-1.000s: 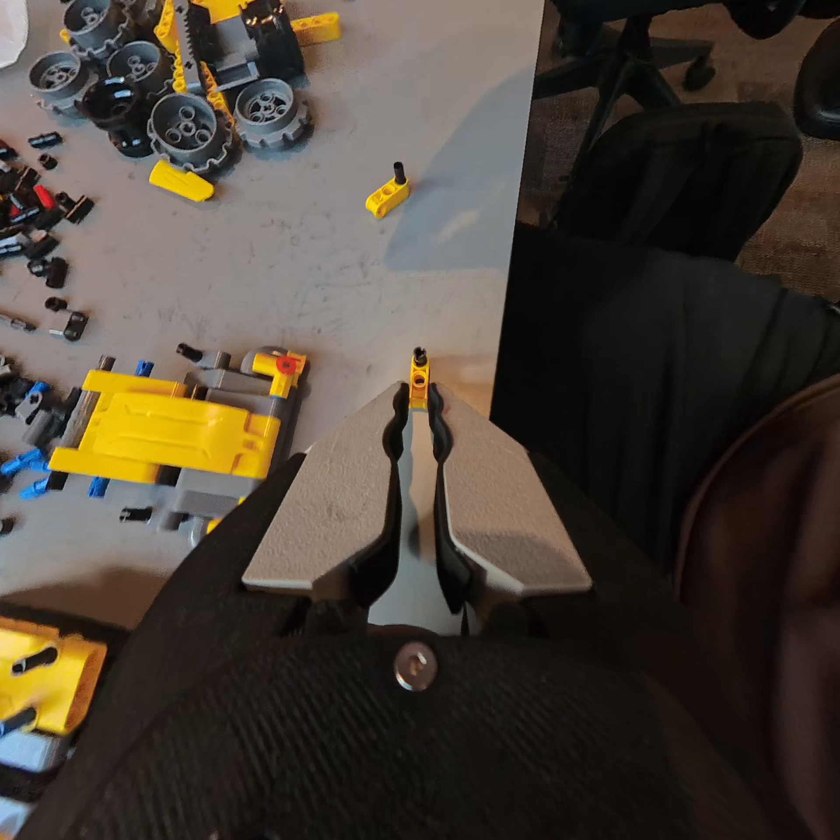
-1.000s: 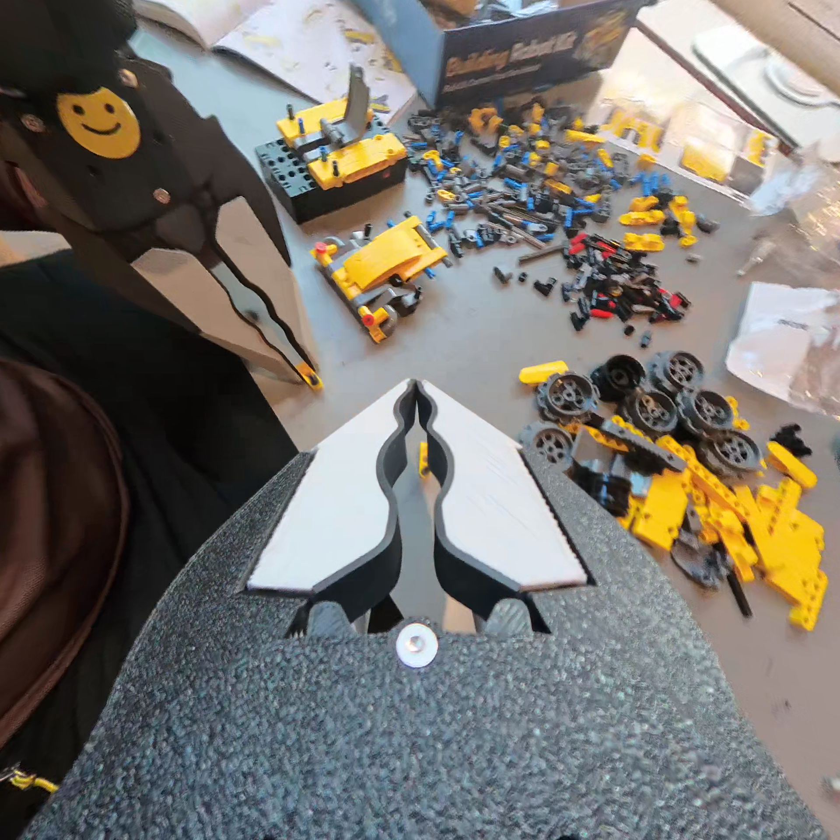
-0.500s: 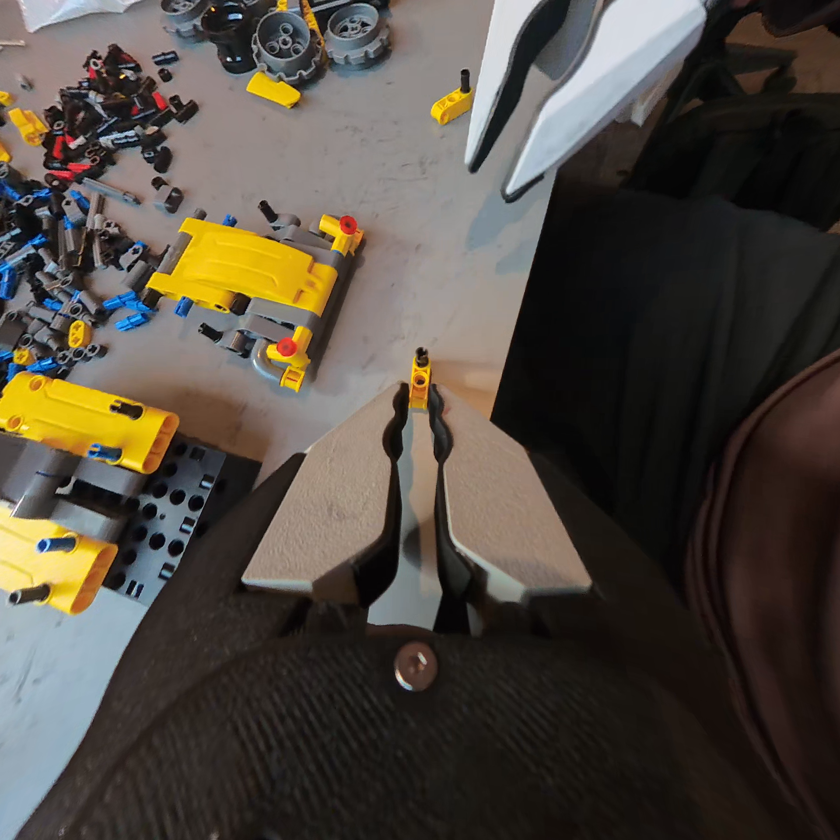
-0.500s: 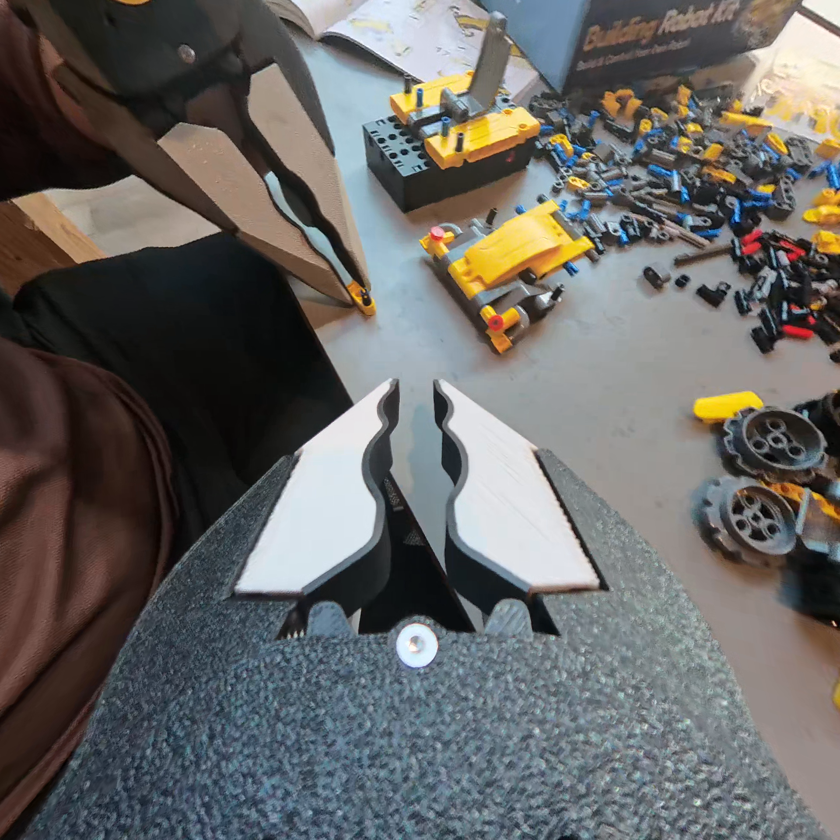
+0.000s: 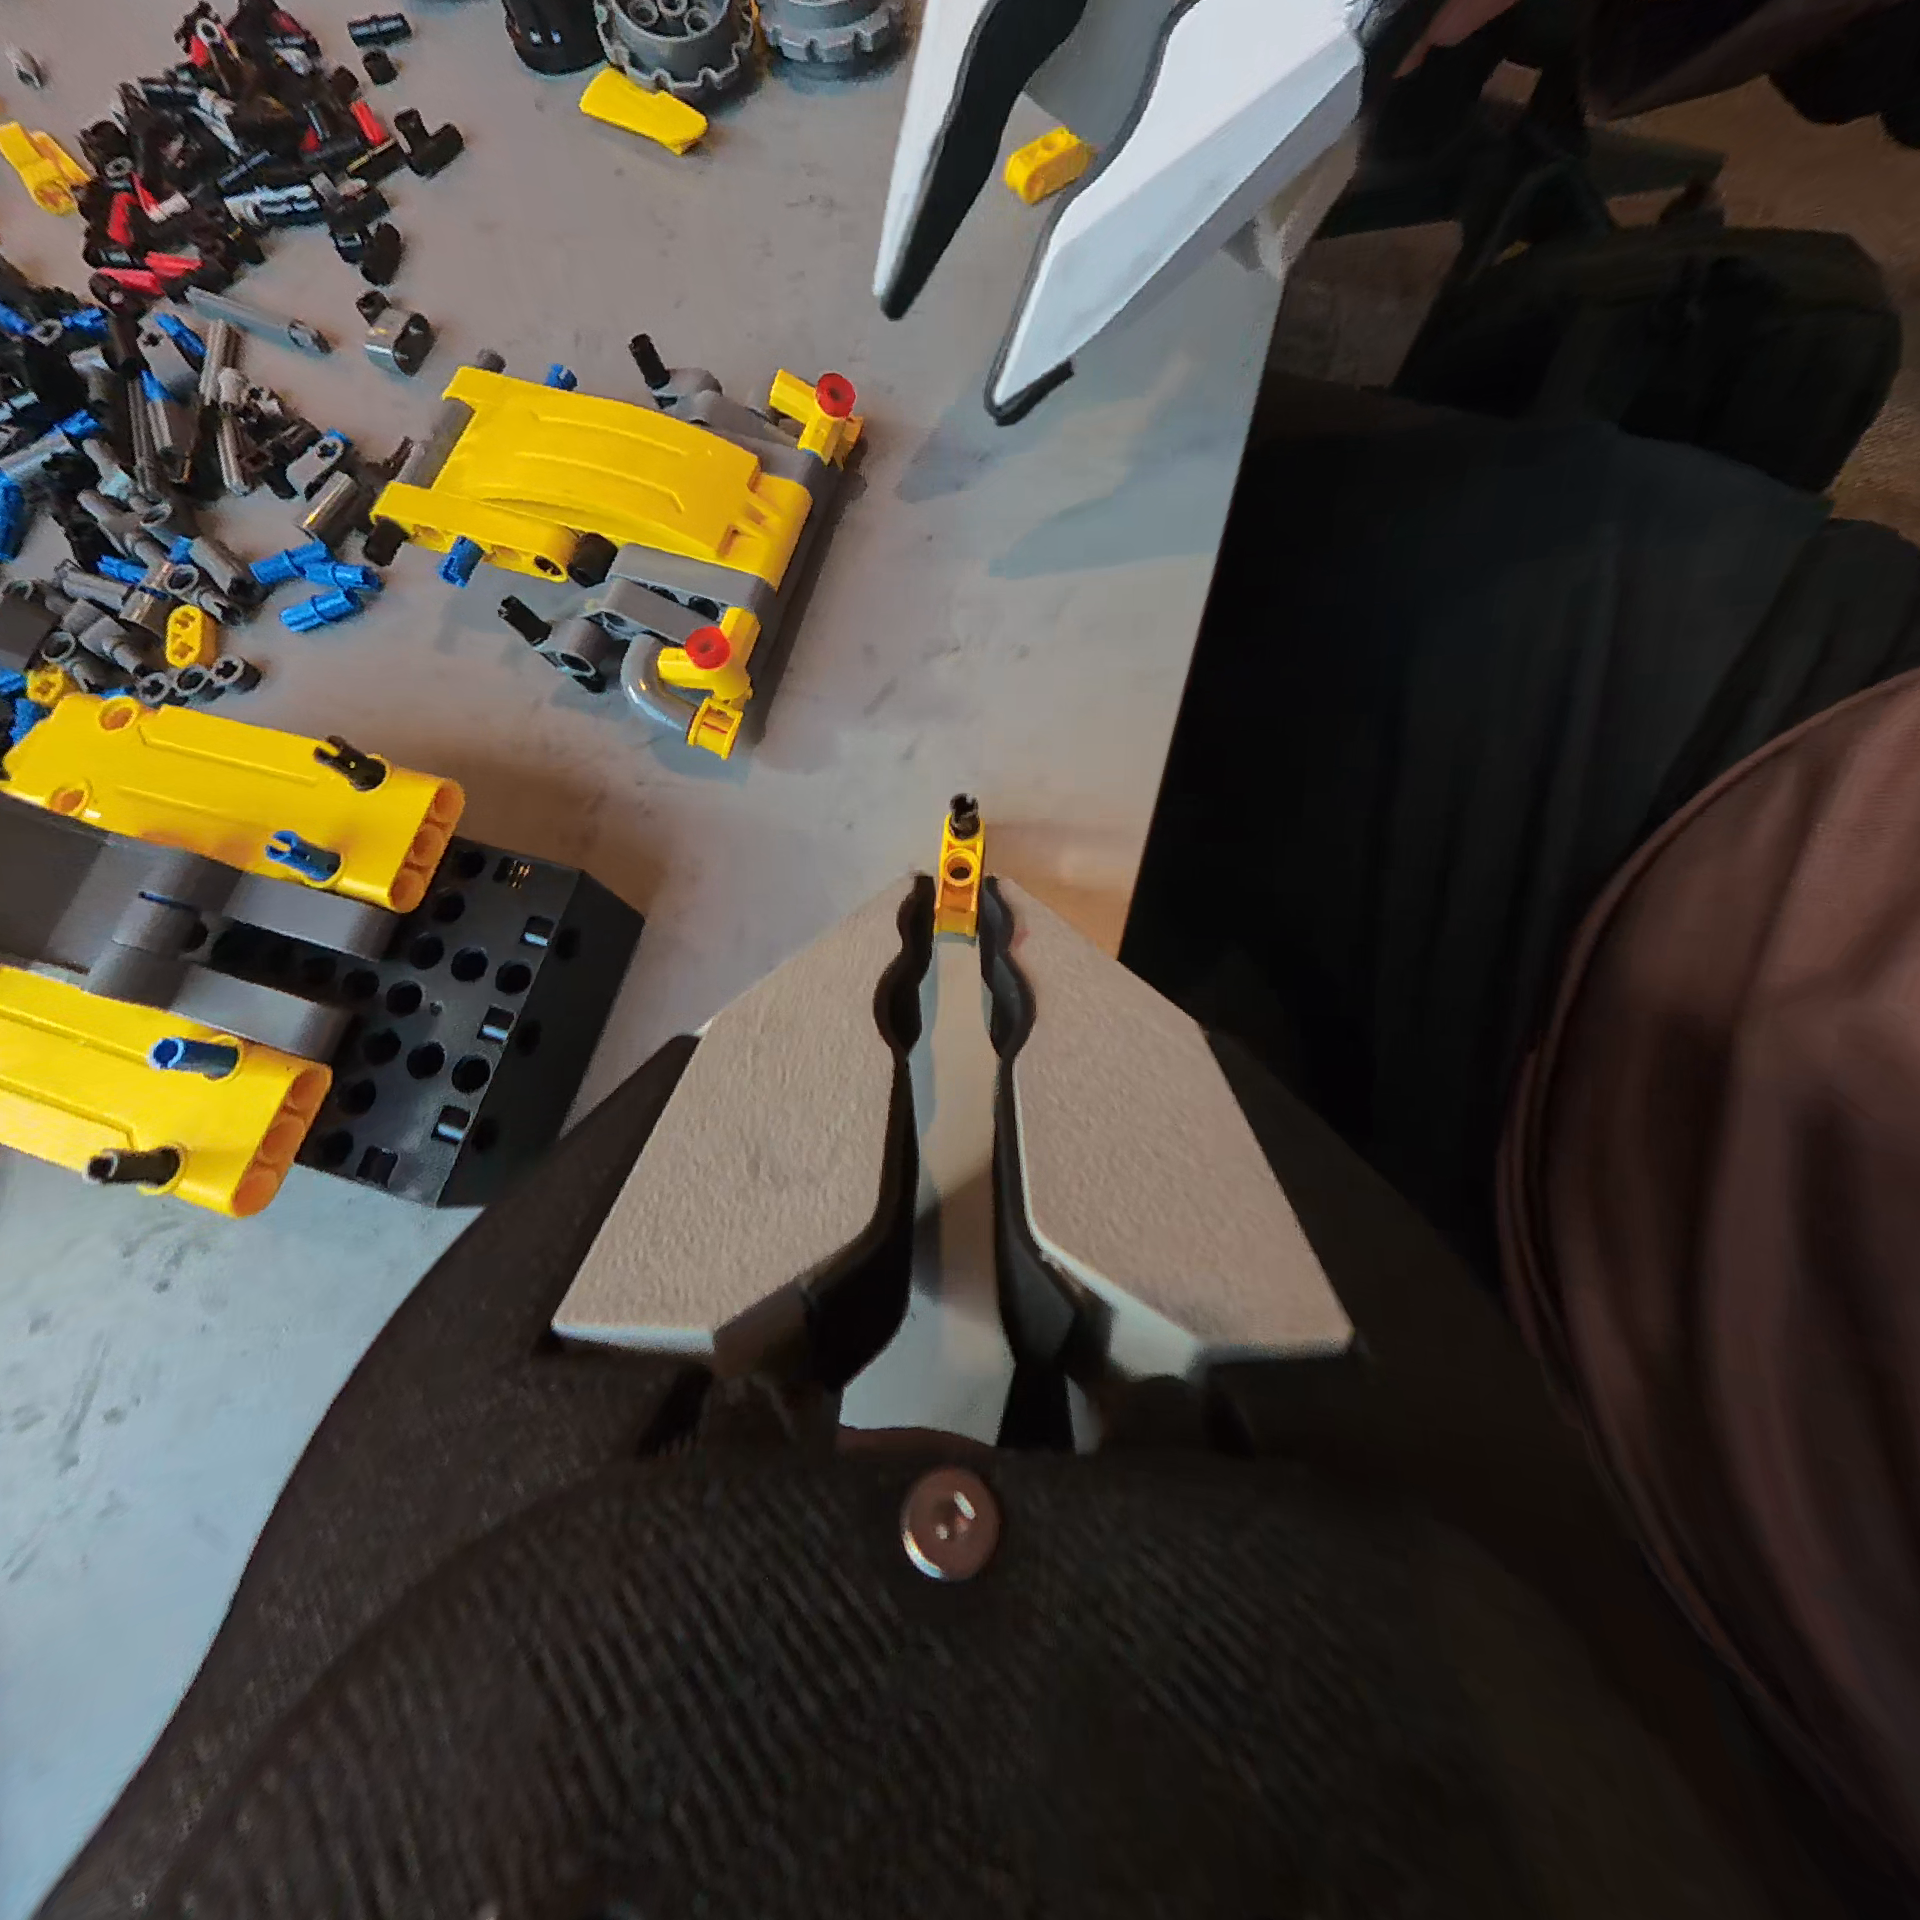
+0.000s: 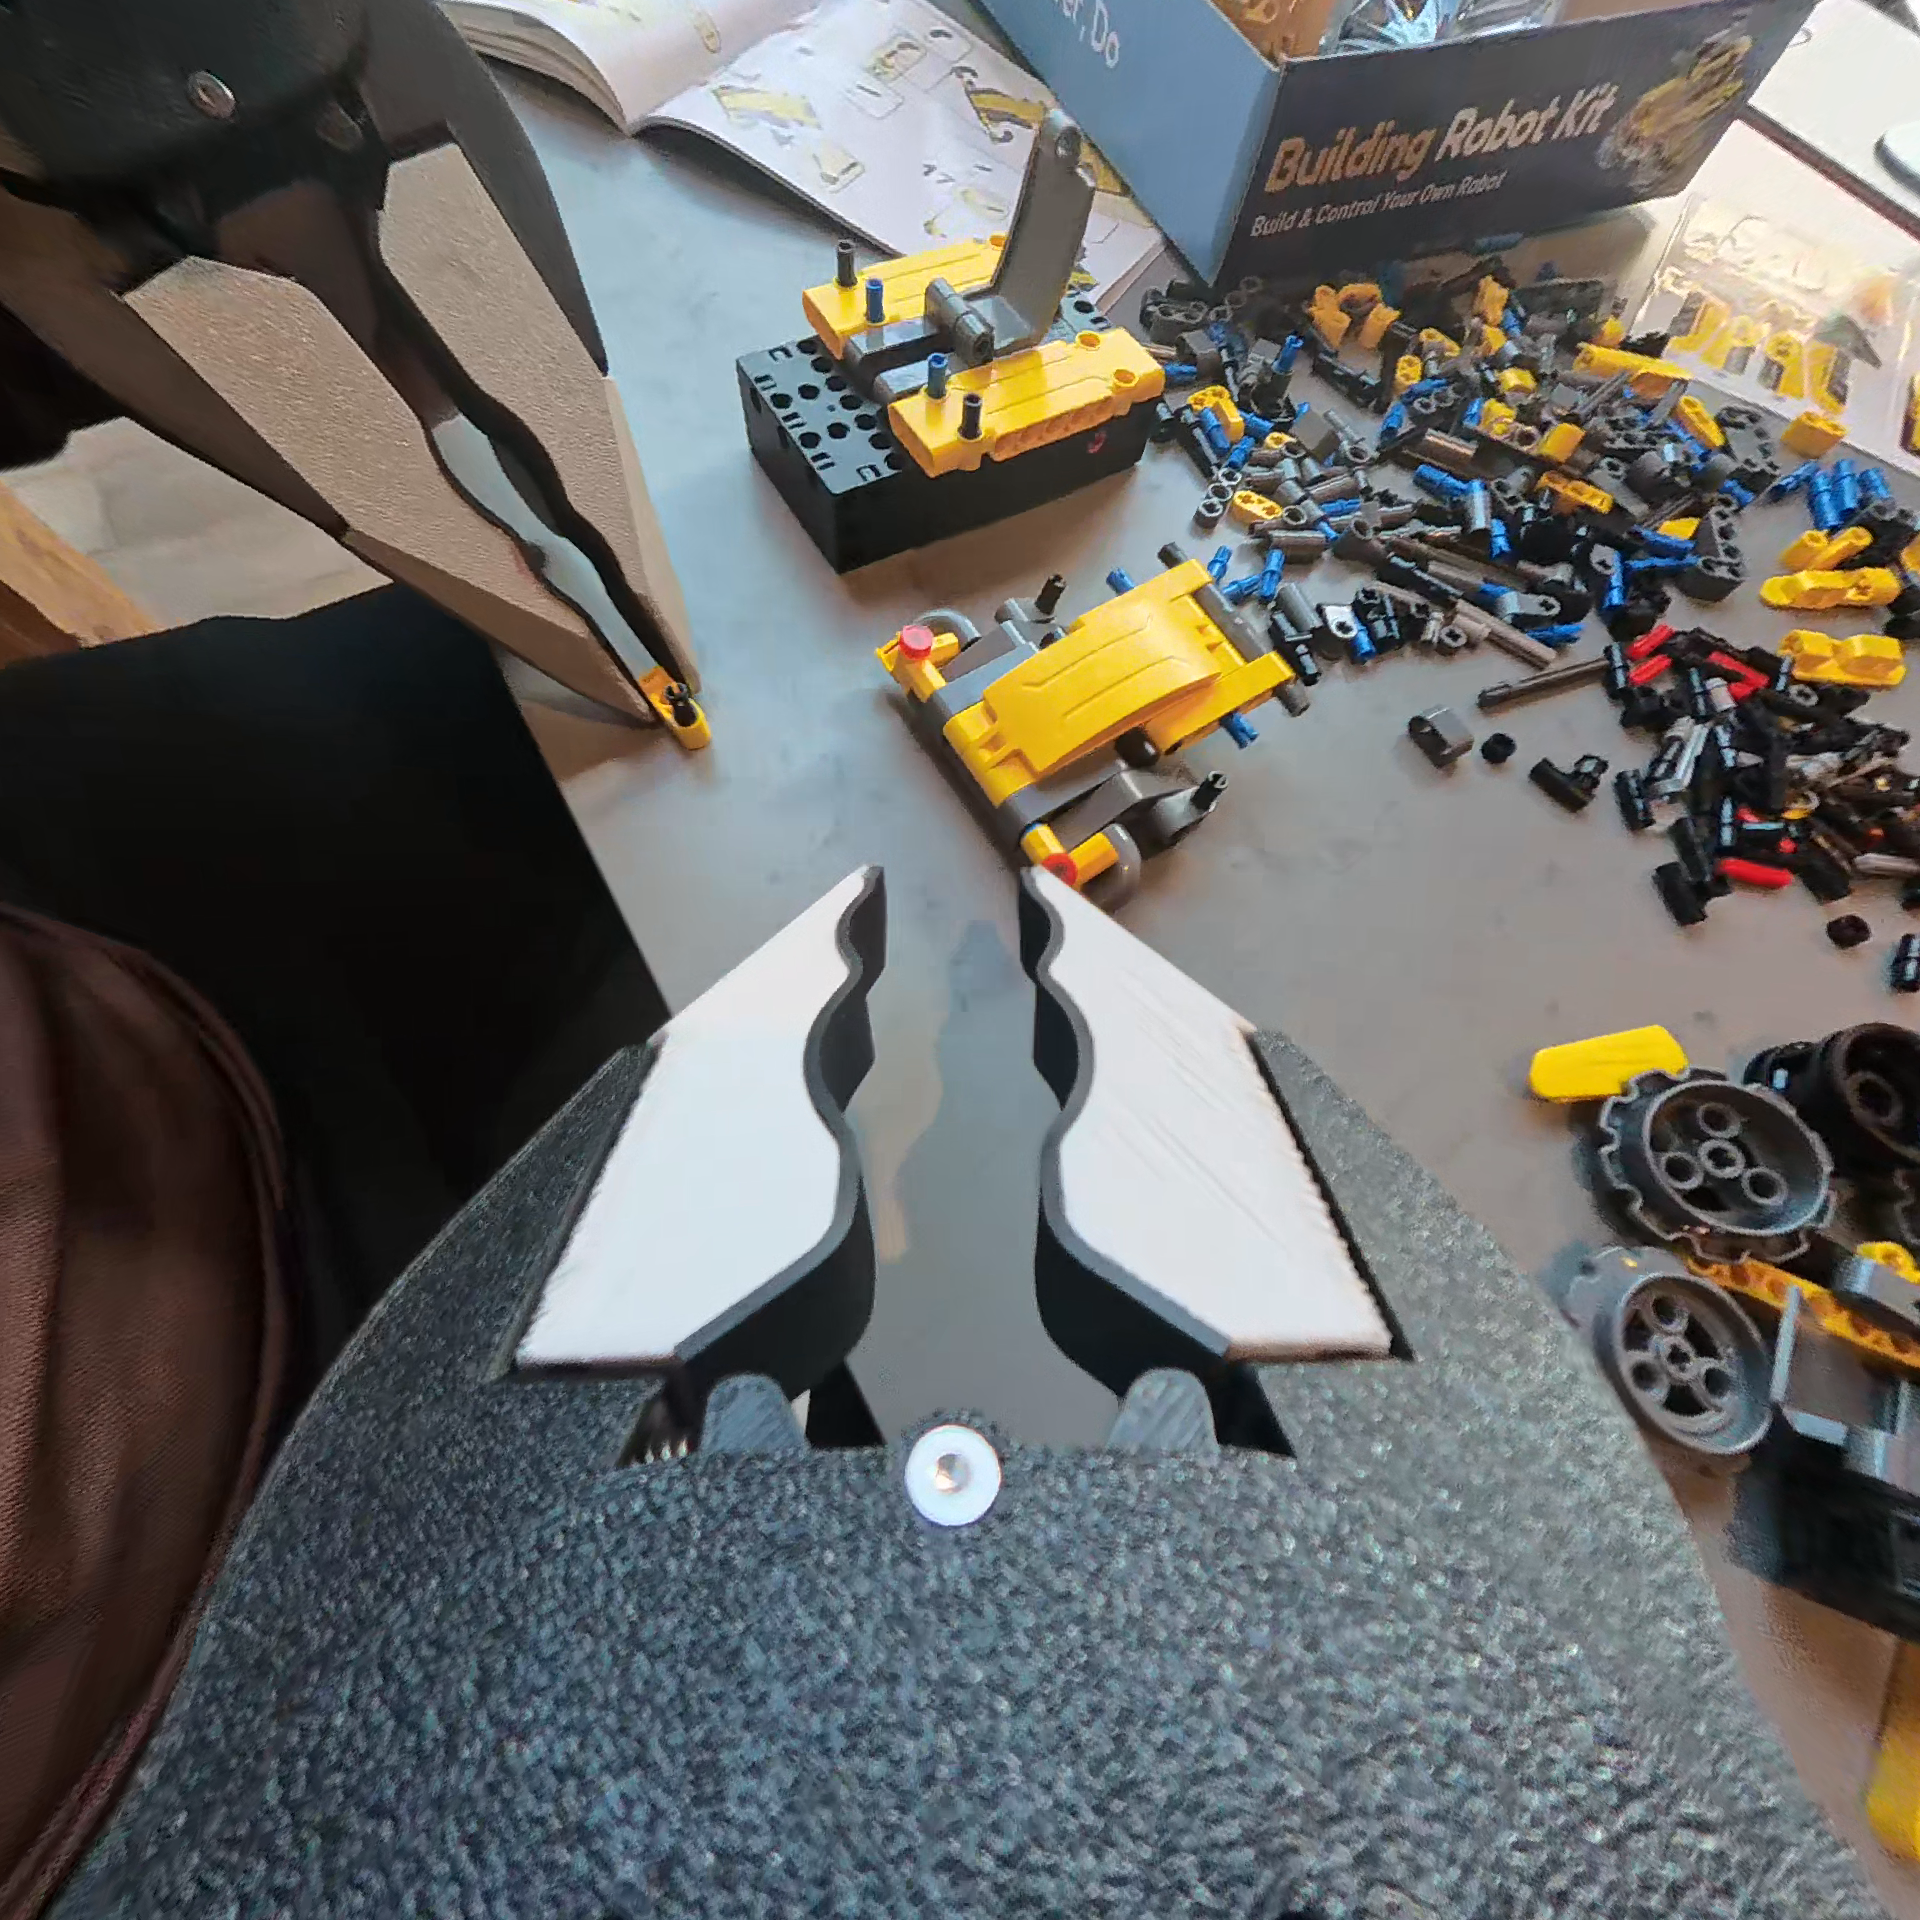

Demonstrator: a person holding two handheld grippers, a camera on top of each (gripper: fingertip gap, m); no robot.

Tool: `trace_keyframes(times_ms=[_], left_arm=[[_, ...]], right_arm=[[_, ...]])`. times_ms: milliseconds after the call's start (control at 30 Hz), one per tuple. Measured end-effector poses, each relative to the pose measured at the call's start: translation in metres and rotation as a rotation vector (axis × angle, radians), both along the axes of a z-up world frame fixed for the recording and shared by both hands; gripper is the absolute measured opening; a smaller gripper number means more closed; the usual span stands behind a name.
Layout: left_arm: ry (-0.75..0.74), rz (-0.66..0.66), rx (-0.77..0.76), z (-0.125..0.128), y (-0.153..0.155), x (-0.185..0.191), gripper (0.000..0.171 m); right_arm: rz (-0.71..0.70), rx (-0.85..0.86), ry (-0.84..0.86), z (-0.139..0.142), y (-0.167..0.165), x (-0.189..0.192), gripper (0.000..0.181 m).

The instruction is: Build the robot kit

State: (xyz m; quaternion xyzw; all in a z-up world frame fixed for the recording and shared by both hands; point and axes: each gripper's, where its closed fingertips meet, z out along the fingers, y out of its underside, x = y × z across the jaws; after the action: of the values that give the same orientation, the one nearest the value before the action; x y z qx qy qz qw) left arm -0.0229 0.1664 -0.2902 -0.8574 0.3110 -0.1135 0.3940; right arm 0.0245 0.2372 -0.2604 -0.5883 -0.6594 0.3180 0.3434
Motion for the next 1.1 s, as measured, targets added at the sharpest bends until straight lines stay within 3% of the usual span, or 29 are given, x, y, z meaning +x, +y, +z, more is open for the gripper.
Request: trace_keyframes(times_ms=[233,500,633,867,967,1100], left_arm=[[-0.069,0.029,-0.056,0.0,-0.001,-0.008,0.006],[-0.073,0.03,-0.062,0.0,-0.002,-0.009,0.006],[-0.034,0.02,-0.049,0.0,-0.001,-0.01,0.006],[0.059,-0.003,0.01,0.0,0.0,-0.012,0.007],[0.054,-0.009,0.012,0.001,-0.002,-0.012,0.012],[0.052,0.0,0.015,0.001,-0.003,-0.015,0.019]], right_arm=[[-0.03,0.064,0.013,0.011,0.009,0.008,0.021],[-0.246,0.036,-0.018,0.009,0.063,0.076,0.023],[-0.256,-0.017,-0.063,-0.005,0.071,0.098,0.03],[-0.189,-0.053,-0.141,-0.029,0.064,0.088,0.027],[-0.151,-0.083,-0.151,-0.033,0.058,0.081,0.004],[-0.113,-0.048,-0.146,-0.029,0.047,0.067,0.004]])
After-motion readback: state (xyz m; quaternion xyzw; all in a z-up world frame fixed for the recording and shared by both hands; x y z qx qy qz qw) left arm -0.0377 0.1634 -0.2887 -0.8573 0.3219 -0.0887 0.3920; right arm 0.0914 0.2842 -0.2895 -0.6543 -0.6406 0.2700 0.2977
